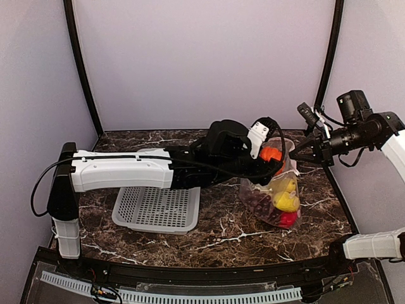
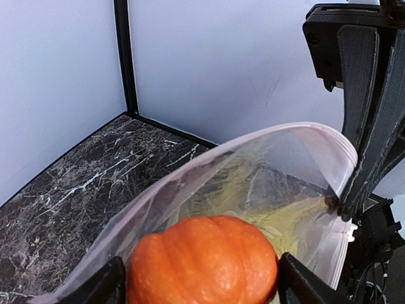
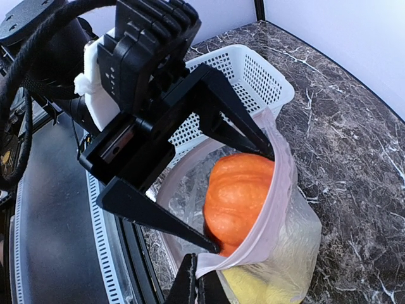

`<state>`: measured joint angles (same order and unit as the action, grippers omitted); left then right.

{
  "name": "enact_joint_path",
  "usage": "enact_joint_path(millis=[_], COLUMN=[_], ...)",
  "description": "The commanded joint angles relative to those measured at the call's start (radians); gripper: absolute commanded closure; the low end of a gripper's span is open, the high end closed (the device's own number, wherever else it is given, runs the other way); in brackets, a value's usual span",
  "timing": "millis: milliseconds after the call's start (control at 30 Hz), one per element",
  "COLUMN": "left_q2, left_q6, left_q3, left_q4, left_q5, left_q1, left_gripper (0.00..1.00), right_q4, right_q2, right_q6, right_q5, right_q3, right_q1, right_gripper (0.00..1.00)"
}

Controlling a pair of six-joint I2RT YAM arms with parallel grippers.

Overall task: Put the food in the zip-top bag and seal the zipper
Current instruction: Place the fake vegetable in the zipper food storage bag.

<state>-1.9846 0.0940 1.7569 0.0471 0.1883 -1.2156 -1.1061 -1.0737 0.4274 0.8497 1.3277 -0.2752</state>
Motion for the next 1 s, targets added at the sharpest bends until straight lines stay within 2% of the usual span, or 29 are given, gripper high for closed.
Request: enact_joint_path(millis=[0,267,367,500,600,733,867,967], left_q2=[0.011,0.077,0.147,0.331,0.473,0.551,0.562,0.551], left_q6=[0.004,0.051,0.016,-0.101,-0.200,-0.216,-0.300,-0.347], left_q3=[0.041,0.045,-0.007,-0.208,-0.394,-0.472,-0.478,-0.477], left_q4=[-0.040,-0.061,-0.020,0.075,0.116,0.039,-0.072,-0.108], left_q5=[0.037,-0.038,-0.059,-0.059,0.010,0.076,0.054,0.100], left_q1=[-0.001,-0.004,-0.027,-0.045,-0.042,-0.031,-0.030,-0.029], left_gripper=[0.13,0.02,0.01,0.01,0.01,0.01,0.02,0.02], right_q4=[0.028,0.049,0.046,0.027,0.018,-0.022,-0.081,-0.110], right_q2=[0.010,0.007,0.010,0.016,0.017,-0.011,-0.042,-0.059], right_q6=[0.004,-0.008,-0.005,0.014,0.029,0.055,0.086,0.100], right_q5=[0.026,0.031,0.027,0.020,0.013,0.033,0.043,0.026], right_q3=[0.020,-0.002,0.000,0.010,0.005,0.014,0.047,0.071], right_q1=[-0.008,-0.009,-0.008,-0.009,-0.009,-0.022,-0.058,-0.098], right_gripper=[0.98,0.98,0.98,0.98,0.97,0.96,0.96,0.96])
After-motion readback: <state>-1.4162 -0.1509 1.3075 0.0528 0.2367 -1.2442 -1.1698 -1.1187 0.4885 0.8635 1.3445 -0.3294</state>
